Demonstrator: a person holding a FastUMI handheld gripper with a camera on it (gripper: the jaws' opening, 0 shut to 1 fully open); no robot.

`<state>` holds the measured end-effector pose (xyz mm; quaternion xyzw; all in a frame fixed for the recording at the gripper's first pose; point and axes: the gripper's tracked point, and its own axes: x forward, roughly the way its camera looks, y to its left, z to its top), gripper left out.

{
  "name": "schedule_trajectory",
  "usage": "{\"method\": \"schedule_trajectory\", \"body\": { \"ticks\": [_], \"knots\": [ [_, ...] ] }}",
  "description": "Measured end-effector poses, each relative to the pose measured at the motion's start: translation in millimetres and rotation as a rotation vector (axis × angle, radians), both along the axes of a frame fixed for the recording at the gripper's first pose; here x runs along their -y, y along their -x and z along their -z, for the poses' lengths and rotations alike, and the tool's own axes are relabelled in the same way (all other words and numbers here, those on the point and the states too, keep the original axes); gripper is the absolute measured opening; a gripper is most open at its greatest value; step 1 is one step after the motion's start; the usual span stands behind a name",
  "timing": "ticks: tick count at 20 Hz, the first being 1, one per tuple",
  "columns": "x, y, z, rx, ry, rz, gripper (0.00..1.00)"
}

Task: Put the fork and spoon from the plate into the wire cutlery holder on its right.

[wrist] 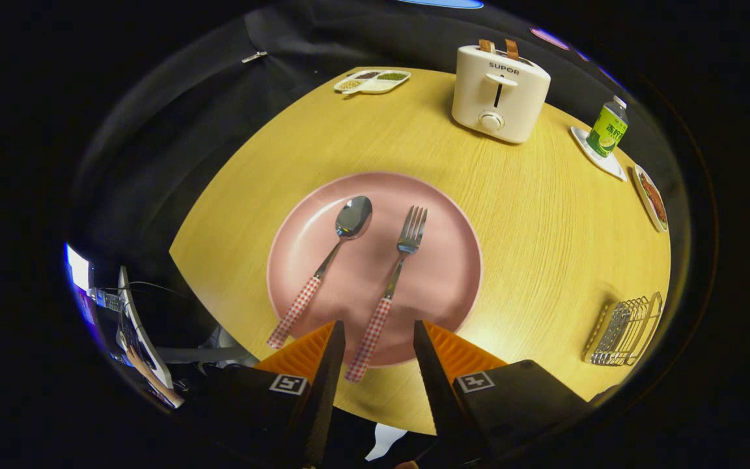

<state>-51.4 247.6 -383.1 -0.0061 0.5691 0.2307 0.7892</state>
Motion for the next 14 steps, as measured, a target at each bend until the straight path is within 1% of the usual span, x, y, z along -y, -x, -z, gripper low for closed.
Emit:
{"method": "schedule_trajectory", "body": {
  "ticks": [3, 7, 8, 9, 10, 11, 12, 14],
  "knots": [
    [-5, -3, 14, -0.041, 0.023, 0.025, 0.69],
    [-8, -4, 26, -0.102, 0.049, 0.086, 0.44],
    [-8, -6, 26, -0.102, 0.049, 0.092, 0.41],
    [-4, -5, 29, -0.102, 0.073, 0.099, 0.3],
    [-6, -7, 29, -0.106, 0.061, 0.107, 0.19],
    [-5, -5, 26, -0.115, 0.056, 0.11, 0.15],
    [-5, -4, 25, -0.129, 0.048, 0.114, 0.13],
    [-4, -4, 19, -0.145, 0.022, 0.137, 0.13]
  ]
}}
